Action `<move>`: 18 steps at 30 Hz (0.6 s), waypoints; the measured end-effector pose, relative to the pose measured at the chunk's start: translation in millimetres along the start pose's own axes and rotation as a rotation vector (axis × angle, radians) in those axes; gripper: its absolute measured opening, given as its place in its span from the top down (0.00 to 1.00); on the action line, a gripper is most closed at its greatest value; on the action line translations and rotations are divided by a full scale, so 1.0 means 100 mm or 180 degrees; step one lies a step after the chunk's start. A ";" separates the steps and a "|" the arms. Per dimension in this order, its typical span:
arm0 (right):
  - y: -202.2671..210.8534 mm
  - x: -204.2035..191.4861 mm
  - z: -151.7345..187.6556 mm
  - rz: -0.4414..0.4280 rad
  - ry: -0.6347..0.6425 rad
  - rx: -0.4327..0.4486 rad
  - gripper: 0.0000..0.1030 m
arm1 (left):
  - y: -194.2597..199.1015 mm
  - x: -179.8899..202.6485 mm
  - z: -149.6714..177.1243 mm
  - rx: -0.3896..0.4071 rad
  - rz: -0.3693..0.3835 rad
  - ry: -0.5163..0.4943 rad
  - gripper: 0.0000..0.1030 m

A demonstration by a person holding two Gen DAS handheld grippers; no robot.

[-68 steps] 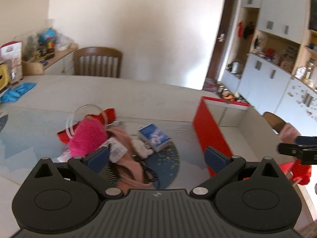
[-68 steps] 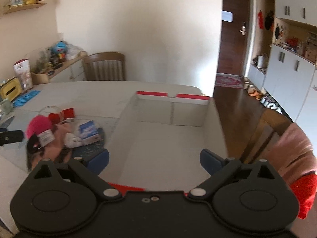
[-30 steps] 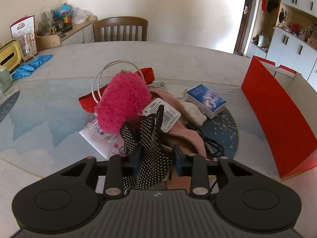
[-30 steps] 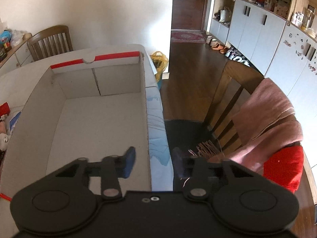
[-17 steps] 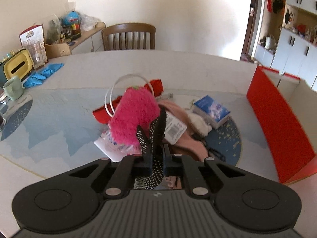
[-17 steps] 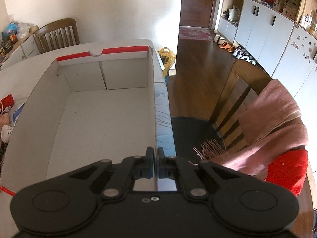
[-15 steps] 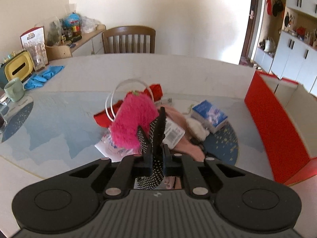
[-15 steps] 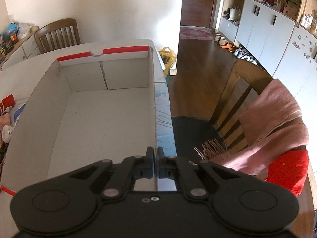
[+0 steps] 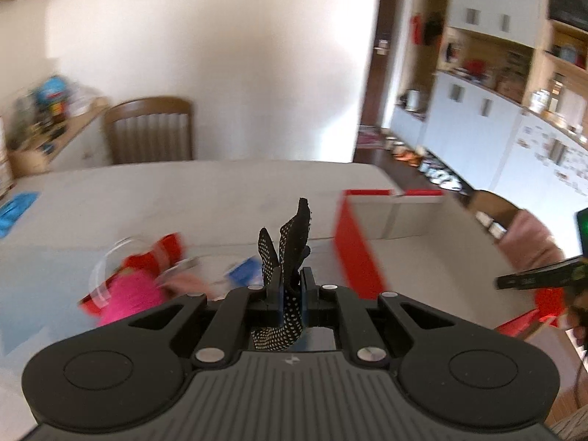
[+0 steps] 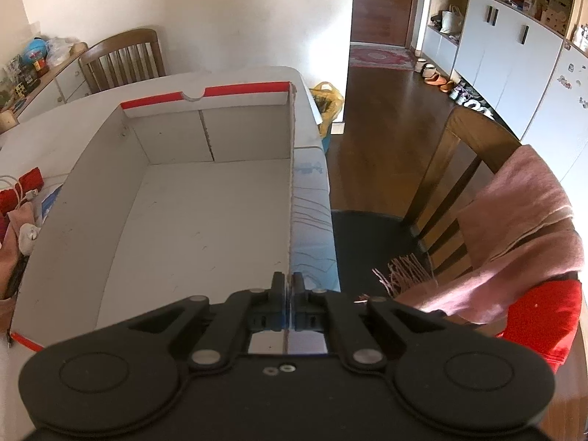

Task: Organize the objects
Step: 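Carry the black glove with the left gripper into the cardboard box and release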

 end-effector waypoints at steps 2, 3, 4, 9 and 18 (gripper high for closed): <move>0.00 0.00 0.00 -0.0024 -0.0001 -0.0002 0.97 | -0.09 0.23 -0.08 -0.0010 0.0157 -0.0074 0.93; 0.00 0.00 0.01 -0.0035 0.0002 -0.0010 0.97 | -0.13 0.35 -0.12 -0.0011 0.0224 -0.0128 0.93; 0.00 0.00 0.01 -0.0041 0.0010 -0.0012 0.97 | -0.18 0.47 -0.16 -0.0018 0.0292 -0.0173 0.93; 0.00 -0.01 0.01 -0.0050 0.0045 -0.0011 0.97 | -0.48 0.94 -0.24 -0.0149 0.0532 -0.0402 0.93; -0.02 -0.03 0.03 -0.0020 0.0070 -0.0032 0.97 | -1.24 1.56 -0.05 -0.0577 0.0768 -0.0847 0.93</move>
Point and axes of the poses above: each gripper's, at about its wrist camera, not at the fingertips, and y roughly against the way its jaws point, x to its right, z to its underside, the point moved 5 cm from there along -y, roughly the way its jaws point, and after that the axes turned 5 degrees about y, right-handed, at the moved point
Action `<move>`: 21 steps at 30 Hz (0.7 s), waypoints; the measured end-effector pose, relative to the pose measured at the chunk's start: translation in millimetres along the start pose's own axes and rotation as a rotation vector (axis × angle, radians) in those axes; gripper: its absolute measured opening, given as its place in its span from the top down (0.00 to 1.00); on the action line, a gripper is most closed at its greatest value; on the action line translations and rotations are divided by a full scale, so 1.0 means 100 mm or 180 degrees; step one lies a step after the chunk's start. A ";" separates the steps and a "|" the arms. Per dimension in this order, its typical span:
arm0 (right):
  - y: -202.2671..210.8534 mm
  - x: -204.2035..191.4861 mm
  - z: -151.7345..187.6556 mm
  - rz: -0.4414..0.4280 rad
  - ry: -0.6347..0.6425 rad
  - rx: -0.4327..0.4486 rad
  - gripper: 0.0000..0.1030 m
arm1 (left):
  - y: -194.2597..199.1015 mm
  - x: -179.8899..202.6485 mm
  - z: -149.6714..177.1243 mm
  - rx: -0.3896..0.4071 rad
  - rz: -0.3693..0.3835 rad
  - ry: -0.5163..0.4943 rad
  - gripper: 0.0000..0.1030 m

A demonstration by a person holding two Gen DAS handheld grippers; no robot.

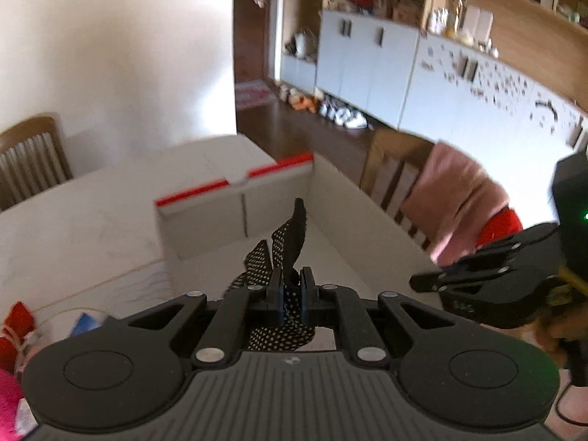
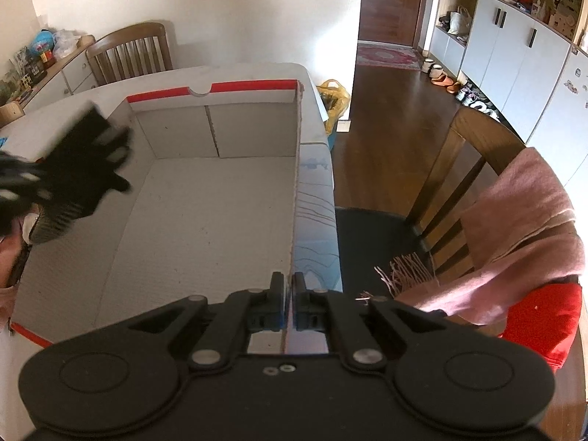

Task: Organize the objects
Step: 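Carry the black glove with the left gripper into the cardboard box and release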

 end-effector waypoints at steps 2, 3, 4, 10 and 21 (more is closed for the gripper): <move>0.00 -0.01 0.00 0.0009 0.0004 -0.0008 0.97 | -0.15 0.04 0.04 -0.0093 0.0027 -0.0061 0.93; 0.00 -0.01 -0.01 0.0012 0.0001 -0.0013 0.97 | -0.21 0.05 0.08 -0.0136 0.0030 -0.0105 0.93; 0.00 -0.02 -0.01 0.0018 0.0001 -0.0018 0.97 | -0.26 0.03 0.11 -0.0186 0.0051 -0.0132 0.93; 0.00 -0.02 -0.01 0.0031 0.0019 -0.0039 0.97 | -0.59 0.04 0.25 -0.0518 0.0127 -0.0151 0.93; 0.00 -0.01 -0.02 -0.0006 0.0023 -0.0045 0.97 | -0.77 -0.02 0.31 -0.0833 0.0149 0.0005 0.75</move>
Point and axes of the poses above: each gripper's, at about its wrist camera, not at the fingertips, and y roughly against the way its jaws point, x to its right, z to its underside, the point moved 5 cm from there along -y, roughly the way its jaws point, and after that the axes turned 5 degrees about y, right-handed, at the moved point
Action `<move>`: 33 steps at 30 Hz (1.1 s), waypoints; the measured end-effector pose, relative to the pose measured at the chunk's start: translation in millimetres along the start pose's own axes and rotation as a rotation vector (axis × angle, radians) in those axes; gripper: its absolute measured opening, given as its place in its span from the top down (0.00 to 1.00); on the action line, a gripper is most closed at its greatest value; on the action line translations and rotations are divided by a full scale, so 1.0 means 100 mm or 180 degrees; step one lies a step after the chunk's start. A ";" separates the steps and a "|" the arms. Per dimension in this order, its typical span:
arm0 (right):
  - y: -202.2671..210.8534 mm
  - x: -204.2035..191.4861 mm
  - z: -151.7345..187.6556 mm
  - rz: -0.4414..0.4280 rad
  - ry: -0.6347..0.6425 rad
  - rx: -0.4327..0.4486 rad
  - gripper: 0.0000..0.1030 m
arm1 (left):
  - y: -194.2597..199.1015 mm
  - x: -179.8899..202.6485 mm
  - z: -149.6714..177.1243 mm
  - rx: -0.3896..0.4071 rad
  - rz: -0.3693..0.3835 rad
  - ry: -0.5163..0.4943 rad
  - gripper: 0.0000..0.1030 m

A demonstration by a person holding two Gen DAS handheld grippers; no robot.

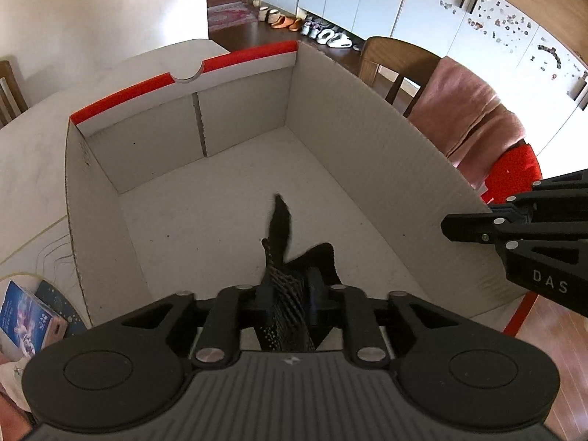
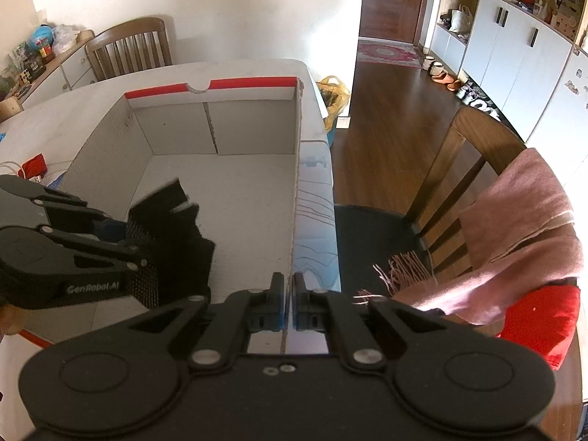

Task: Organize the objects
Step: 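Carry the black glove with the left gripper into the cardboard box and release, then return the left gripper to the pile and grasp the pink fuzzy strawberry plush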

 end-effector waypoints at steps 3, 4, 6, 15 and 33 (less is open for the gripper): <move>0.00 0.01 0.00 -0.0011 -0.0001 -0.0003 0.97 | 0.05 0.01 0.00 0.0075 -0.0027 -0.0002 0.42; 0.00 0.01 0.00 -0.0014 0.0004 -0.0004 0.97 | 0.08 0.02 0.01 0.0125 -0.0059 -0.0017 0.36; 0.00 0.01 0.00 -0.0022 0.0008 -0.0003 0.97 | 0.15 0.05 -0.01 0.0175 -0.0076 -0.0049 0.36; -0.01 -0.01 0.00 -0.0005 0.0018 -0.0021 0.97 | 0.65 0.00 0.05 0.0479 -0.0098 0.0018 0.33; -0.01 -0.03 -0.05 0.0128 -0.0033 -0.0097 0.97 | 1.60 -1.06 0.64 0.0948 -0.0498 0.0646 0.18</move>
Point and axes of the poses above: each gripper's, at about its wrist camera, not at the fingertips, and y roughly against the way its jaws point, x to its right, z to its underside, the point moved 5 cm from there along -y, roughly the way its jaws point, and after that the axes turned 5 degrees about y, right-handed, at the moved point
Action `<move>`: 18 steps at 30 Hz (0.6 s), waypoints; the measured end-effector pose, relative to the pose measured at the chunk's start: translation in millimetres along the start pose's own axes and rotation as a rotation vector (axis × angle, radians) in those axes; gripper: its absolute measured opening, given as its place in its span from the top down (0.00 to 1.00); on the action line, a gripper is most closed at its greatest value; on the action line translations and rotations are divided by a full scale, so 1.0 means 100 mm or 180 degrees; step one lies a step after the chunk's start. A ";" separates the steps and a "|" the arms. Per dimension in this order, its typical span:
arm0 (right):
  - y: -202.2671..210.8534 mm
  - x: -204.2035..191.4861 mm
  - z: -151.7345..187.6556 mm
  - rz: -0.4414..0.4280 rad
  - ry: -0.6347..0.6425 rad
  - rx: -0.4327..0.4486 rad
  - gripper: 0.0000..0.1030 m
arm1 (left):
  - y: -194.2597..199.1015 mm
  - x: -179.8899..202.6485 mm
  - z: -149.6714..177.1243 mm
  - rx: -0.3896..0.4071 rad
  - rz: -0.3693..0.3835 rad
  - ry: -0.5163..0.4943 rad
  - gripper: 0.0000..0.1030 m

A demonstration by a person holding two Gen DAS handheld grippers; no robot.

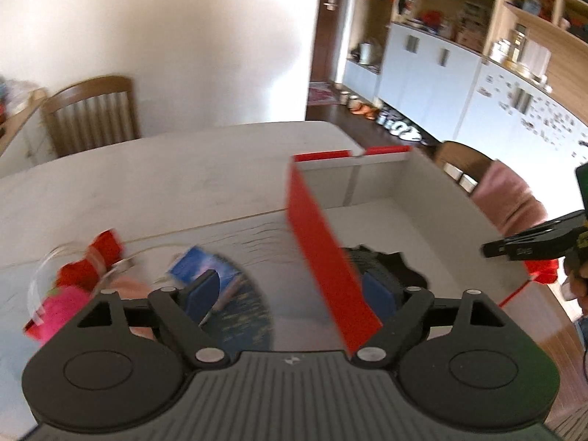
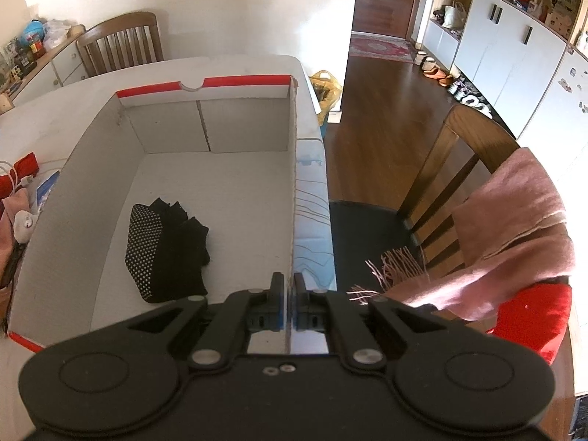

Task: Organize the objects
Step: 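Return the left gripper to the pile and grasp the pink fuzzy strawberry plush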

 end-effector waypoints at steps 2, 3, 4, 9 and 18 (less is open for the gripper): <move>0.00 0.00 0.00 0.0007 -0.0015 -0.0003 0.97 | 0.04 -0.19 0.04 -0.0009 -0.0100 0.0064 0.16; 0.00 0.00 0.00 0.0008 -0.0019 -0.0002 0.97 | 0.05 -0.28 0.06 -0.0007 -0.0149 0.0089 0.15; 0.00 0.00 0.00 0.0017 -0.0020 -0.0006 0.97 | 0.07 -0.38 0.08 -0.0007 -0.0199 0.0111 0.11; 0.00 -0.02 -0.02 0.0049 -0.0026 -0.0012 0.97 | 0.13 -0.81 0.14 0.0051 -0.0470 0.0218 0.01; -0.01 -0.04 -0.04 0.0130 -0.0036 -0.0037 0.97 | -0.02 -1.61 0.36 -0.0021 -0.0914 0.0495 0.00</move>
Point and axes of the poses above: each gripper's, at about its wrist camera, not at the fingertips, and y roughly against the way its jaws point, x to its right, z to its underside, the point moved 5 cm from there along -y, roughly the way its jaws point, and after that the axes turned 5 degrees about y, right-handed, at the moved point
